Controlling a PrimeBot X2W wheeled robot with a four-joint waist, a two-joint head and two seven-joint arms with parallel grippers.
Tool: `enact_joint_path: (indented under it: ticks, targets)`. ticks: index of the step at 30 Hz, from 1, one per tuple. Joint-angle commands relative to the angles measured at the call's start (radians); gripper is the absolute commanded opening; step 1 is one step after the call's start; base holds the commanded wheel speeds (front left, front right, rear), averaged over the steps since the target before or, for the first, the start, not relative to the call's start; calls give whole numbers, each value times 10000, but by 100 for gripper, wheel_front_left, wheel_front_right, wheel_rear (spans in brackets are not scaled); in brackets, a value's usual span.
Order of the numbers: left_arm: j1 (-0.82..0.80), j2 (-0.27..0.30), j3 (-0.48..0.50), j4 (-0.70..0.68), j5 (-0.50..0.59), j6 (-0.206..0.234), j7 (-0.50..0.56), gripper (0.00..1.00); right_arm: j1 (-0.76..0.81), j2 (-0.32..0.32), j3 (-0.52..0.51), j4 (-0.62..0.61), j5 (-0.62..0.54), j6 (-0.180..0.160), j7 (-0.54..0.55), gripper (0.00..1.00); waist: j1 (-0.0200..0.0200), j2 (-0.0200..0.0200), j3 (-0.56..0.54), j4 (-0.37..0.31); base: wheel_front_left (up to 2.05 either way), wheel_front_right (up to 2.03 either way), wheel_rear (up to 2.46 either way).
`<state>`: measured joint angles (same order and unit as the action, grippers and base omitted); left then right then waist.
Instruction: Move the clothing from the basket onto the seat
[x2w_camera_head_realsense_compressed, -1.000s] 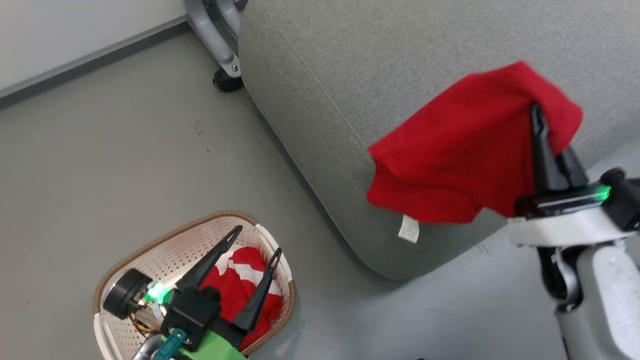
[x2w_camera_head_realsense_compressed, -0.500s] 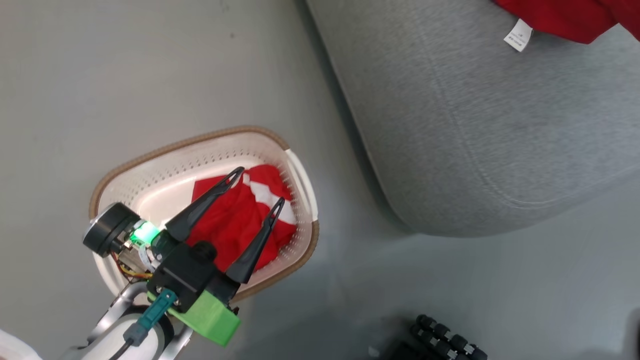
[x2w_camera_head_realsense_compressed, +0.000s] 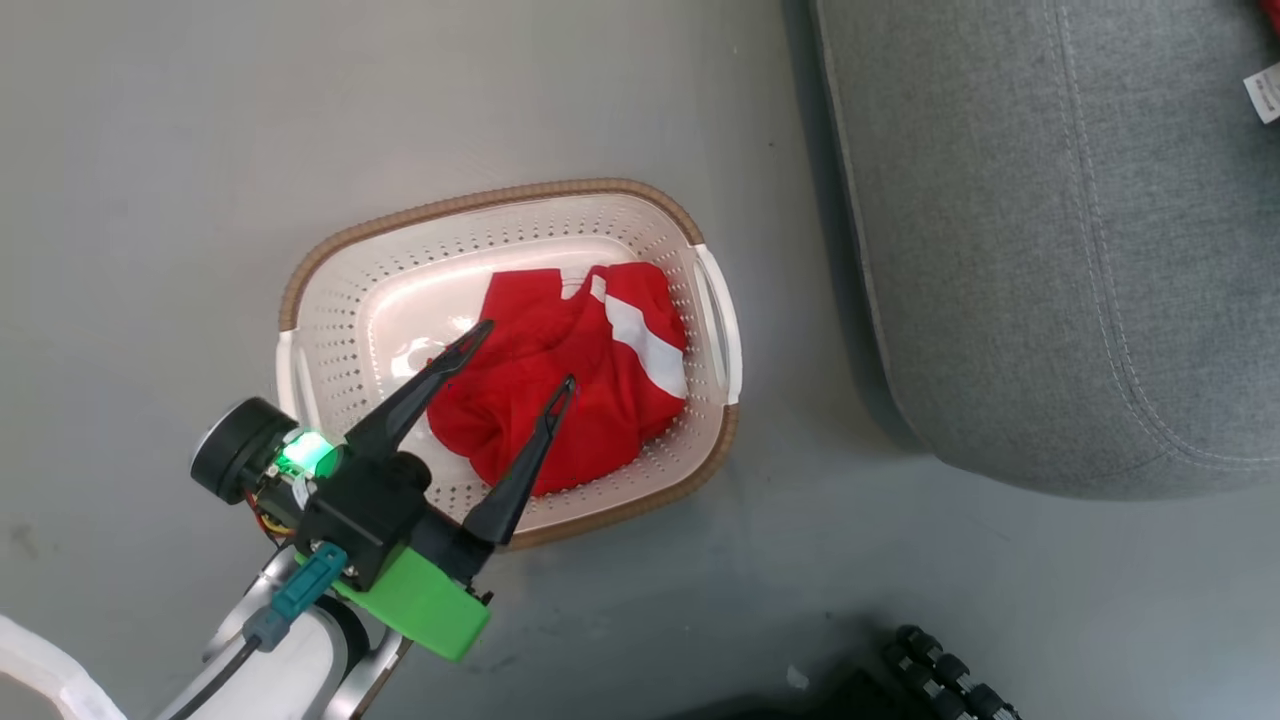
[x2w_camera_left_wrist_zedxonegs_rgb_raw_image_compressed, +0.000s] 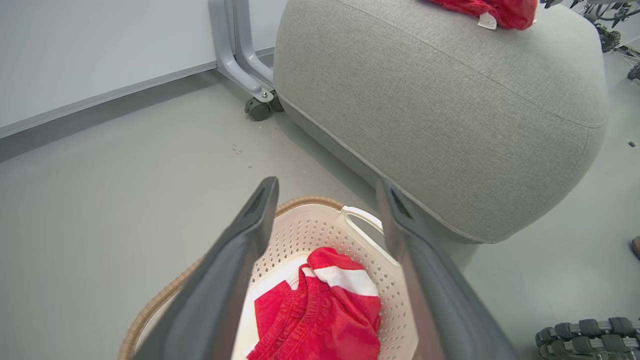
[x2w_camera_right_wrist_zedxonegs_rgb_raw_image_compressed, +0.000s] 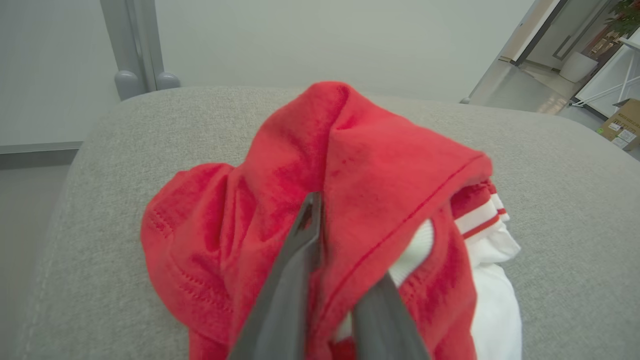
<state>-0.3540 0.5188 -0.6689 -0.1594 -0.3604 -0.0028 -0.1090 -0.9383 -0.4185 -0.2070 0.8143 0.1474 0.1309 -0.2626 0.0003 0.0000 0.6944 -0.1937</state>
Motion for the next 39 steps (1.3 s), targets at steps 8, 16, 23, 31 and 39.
enact_joint_path:
  ticks: [8,16,23,31,39]
  targets:
    - [381,-534,-56,664,-354,183,-585,100,1870,406,-435,-1098,-1090,-4,-30,100,-3,0,-1626,168,0,0,0]
    - [1095,-1266,-2,1703,-899,506,-1168,100,4266,880,-40,-2389,-923,-6,-31,100,-3,0,-3387,622,0,0,0]
    - [1789,-1960,425,2624,-1301,772,-1508,100,5975,1593,733,-3269,-811,-6,-31,100,-3,0,-4703,1337,0,0,0]
    - [2861,-2685,2002,3046,-1045,927,-1551,100,7073,2633,2156,-3845,-516,-6,-33,100,-3,0,-6340,2030,0,0,0]
    - [3951,-3244,3890,2474,-272,623,-1554,100,8213,2944,3174,-5251,-183,-6,-31,100,-3,0,-7355,2397,0,0,0]
